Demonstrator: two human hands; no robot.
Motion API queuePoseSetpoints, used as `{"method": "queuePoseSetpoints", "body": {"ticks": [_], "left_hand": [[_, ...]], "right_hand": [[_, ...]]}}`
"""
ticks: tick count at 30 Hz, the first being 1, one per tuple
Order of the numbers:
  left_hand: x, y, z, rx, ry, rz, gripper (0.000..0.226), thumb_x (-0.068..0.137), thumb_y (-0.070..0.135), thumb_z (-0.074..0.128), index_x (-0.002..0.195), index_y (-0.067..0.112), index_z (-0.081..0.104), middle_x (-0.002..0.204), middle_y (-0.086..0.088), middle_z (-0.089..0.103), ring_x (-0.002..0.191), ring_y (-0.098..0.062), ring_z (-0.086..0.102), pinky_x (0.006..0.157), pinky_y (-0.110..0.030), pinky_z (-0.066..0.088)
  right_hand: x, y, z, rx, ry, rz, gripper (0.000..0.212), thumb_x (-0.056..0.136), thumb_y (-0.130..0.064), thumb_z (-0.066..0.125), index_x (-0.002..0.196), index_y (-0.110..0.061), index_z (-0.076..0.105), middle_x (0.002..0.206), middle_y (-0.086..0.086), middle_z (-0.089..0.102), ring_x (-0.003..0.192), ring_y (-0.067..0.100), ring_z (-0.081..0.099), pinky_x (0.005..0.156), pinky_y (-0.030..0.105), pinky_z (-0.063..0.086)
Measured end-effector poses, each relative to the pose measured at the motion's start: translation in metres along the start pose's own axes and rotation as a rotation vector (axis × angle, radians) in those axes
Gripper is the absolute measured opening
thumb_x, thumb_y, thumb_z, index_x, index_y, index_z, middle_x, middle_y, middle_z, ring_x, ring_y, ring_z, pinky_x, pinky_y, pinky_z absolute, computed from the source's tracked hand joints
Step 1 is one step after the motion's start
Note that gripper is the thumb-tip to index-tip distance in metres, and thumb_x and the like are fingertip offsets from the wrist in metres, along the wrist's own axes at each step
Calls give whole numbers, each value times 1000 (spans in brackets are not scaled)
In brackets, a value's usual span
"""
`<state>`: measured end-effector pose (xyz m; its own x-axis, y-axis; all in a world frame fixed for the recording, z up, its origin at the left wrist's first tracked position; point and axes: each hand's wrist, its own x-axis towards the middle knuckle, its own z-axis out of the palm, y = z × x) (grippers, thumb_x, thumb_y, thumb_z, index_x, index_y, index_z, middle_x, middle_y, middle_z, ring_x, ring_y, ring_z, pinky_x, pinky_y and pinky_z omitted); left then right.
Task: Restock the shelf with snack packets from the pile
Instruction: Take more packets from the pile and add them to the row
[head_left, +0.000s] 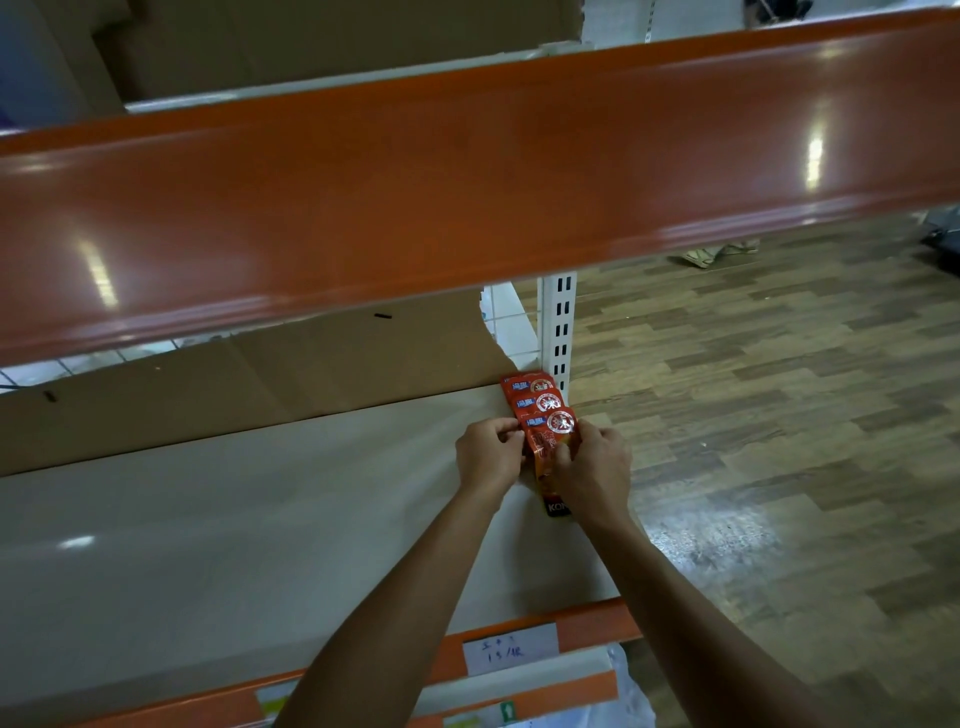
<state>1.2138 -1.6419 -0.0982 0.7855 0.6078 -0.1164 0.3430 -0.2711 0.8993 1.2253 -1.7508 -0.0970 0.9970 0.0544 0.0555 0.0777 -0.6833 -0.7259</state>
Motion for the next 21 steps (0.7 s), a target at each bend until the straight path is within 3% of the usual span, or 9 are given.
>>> {"method": "queuePoseSetpoints", "body": {"ticks": [7, 13, 21], "left_hand": [[-5, 2, -4, 74, -9, 42, 28, 95, 17, 56, 120, 10, 65, 116, -7, 68, 103, -20, 64, 92, -38, 54], [-13, -2, -21, 204, 50, 144, 29, 96, 17, 54, 123, 12, 64, 122, -4, 66, 112, -16, 60, 93, -24, 44], [-29, -31, -88, 385, 128, 258, 30, 99, 25, 49, 125, 18, 62, 122, 1, 66, 110, -14, 61, 90, -23, 45]], "right_hand": [[-4, 0, 1, -28, 51, -20, 37, 91, -21, 52, 124, -4, 53, 120, 18, 50, 110, 29, 43, 93, 35, 34], [-17, -12, 5, -84, 142, -136, 43, 88, -22, 58, 128, -8, 52, 124, 14, 54, 112, 29, 45, 92, 35, 34], [-61, -58, 51, -162, -30, -382, 45, 94, -23, 51, 138, -12, 46, 140, 6, 48, 129, 24, 38, 105, 33, 31]]}}
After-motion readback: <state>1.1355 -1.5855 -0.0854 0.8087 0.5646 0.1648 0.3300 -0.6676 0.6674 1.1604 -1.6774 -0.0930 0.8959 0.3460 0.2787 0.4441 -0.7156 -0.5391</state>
